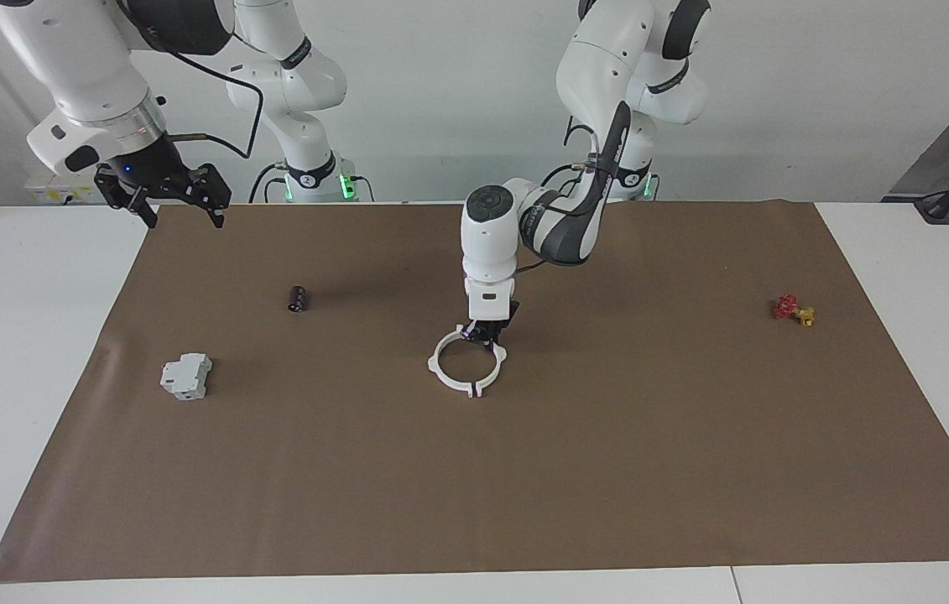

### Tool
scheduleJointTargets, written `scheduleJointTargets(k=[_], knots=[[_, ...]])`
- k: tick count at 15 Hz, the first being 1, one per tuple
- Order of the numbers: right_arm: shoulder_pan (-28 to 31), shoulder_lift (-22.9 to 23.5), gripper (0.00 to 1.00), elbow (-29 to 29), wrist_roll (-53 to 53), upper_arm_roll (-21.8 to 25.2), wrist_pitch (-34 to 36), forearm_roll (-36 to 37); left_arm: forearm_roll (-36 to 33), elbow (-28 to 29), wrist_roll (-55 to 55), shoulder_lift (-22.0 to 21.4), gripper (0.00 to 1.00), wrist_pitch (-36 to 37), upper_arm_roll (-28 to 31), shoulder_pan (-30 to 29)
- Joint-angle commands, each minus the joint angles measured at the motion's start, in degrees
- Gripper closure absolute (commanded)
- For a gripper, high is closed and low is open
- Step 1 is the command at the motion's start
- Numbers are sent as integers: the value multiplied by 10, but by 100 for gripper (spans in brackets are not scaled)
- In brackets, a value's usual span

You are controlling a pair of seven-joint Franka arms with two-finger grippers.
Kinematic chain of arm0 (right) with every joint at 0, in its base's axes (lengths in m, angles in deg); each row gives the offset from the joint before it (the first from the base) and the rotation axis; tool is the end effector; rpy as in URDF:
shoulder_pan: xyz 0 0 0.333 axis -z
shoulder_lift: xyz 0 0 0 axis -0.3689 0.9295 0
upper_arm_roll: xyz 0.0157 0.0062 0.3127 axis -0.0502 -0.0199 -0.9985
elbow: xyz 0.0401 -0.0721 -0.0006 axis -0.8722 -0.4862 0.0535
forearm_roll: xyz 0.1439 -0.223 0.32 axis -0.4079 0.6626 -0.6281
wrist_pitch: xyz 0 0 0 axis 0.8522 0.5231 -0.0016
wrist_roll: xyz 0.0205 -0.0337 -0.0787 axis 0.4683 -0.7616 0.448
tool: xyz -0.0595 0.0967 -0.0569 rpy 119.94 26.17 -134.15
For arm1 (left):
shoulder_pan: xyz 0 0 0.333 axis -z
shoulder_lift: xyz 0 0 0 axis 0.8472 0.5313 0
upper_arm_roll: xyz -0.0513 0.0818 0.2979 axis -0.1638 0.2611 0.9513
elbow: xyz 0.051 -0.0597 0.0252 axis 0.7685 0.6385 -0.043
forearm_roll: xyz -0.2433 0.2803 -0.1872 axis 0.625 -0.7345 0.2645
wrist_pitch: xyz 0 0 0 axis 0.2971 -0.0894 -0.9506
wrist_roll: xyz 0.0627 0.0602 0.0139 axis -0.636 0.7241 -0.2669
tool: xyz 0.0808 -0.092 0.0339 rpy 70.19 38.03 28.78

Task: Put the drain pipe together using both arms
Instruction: 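Align the held half-ring against the placed half with the left gripper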

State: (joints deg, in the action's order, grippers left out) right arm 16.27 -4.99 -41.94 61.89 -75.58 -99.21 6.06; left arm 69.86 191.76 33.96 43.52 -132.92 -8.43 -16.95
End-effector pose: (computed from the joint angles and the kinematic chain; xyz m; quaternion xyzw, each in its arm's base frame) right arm 0.5597 -0.0216 0.5940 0.9993 -0.0004 -0.0332 0.0166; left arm 0.5076 -0.4410 0.2624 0.9478 0.3130 0.0604 0.0080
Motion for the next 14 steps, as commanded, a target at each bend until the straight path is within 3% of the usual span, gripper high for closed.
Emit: scheduleJointTargets(k=[1, 14], knots=[[3, -6, 0, -4, 0, 0, -11, -13, -16, -10, 12, 6, 100, 7, 3, 7], [3, -6, 0, -4, 0, 0, -11, -13, -35, -8, 9, 7, 100, -4, 3, 8]])
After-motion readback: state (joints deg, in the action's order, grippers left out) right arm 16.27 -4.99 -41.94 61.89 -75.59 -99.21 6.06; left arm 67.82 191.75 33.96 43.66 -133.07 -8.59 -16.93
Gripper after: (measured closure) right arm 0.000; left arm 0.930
